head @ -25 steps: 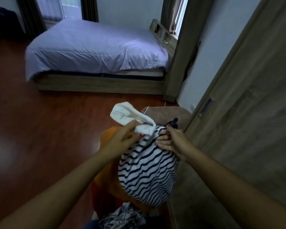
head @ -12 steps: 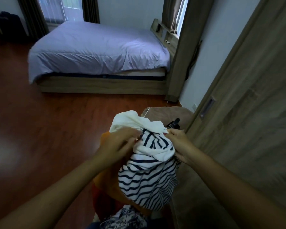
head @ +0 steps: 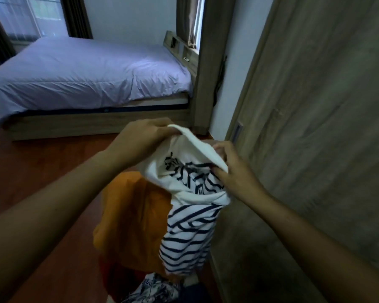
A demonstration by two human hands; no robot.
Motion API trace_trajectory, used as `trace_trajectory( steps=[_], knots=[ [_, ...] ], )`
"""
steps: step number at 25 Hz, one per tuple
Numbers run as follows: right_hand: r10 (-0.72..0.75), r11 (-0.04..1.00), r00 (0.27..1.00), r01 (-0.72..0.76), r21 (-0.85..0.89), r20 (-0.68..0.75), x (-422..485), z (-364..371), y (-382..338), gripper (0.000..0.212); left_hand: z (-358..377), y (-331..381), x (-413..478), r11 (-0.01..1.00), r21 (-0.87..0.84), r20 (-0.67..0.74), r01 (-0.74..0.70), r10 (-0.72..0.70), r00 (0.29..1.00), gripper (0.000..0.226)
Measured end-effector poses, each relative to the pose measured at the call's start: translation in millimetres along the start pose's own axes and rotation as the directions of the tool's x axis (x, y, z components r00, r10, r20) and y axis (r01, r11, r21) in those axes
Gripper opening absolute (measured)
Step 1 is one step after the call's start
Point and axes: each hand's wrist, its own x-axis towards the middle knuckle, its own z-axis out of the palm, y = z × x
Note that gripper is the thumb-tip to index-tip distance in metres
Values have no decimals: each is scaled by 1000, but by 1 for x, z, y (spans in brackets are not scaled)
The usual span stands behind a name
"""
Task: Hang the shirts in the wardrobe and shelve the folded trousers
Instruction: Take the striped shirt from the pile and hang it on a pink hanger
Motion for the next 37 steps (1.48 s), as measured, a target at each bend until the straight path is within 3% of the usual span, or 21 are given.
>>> trace_trajectory(
  steps=[3, 6, 8, 10, 12, 15, 17, 20, 21, 24, 27, 29, 31, 34, 37],
  knots=[
    [-116, 982, 980, 89, -169, -160, -21, -48, -15, 16, -48, 42, 35, 999, 21, -187, -31, 34, 982, 37],
    [-133, 966, 938, 51, -252, -321, -63, -117, -33, 23, -86, 103, 54, 996, 42, -276, -78, 86, 957, 43],
    [-169, 952, 874, 26, -303, -456, -102, -173, -47, 33, -92, 136, 56, 991, 52, -256, -121, 131, 958, 56],
    [-172, 942, 805, -34, -333, -568, -148, -225, -60, 42, -85, 162, 56, 985, -35, -224, -169, 157, 962, 61],
    [-143, 937, 763, -101, -335, -630, -202, -266, -68, 43, -84, 196, 59, 948, -241, -226, -209, 154, 962, 50],
    [13, 888, 848, -253, -384, -529, -279, -304, -70, 42, -108, 280, 80, 772, -529, -338, -352, 190, 922, 44],
    [186, 836, 891, -365, -409, -415, -312, -311, -67, 49, -129, 343, 91, 684, -526, -388, -505, 335, 859, 40],
    [231, 825, 905, -377, -422, -357, -352, -318, -67, 66, -143, 426, 108, 604, -463, -428, -648, 488, 761, 26],
    [254, 848, 898, -385, -363, -358, -355, -320, -71, 66, -142, 440, 112, 596, -462, -423, -657, 503, 753, 26],
    [431, 847, 784, -522, -99, -446, -396, -339, -84, 55, -143, 497, 113, 547, -472, -392, -692, 573, 720, 35],
    [529, 755, 664, -652, -64, -528, -434, -347, -88, 31, -147, 543, 100, 518, -455, -358, -725, 638, 681, 37],
    [466, 696, 639, -692, -194, -612, -448, -346, -85, 12, -150, 555, 92, 497, -481, -365, -723, 636, 680, 36],
    [347, 656, 643, -687, -313, -683, -464, -352, -83, 19, -150, 561, 84, 456, -507, -423, -732, 608, 672, 28],
    [174, 712, 632, -610, -347, -755, -479, -374, -89, 27, -111, 562, 61, 350, -593, -464, -726, 588, 662, 17],
    [89, 766, 577, -560, -315, -812, -478, -388, -102, 29, -54, 565, 22, 393, -754, -255, -527, 564, 785, 33]
  ],
)
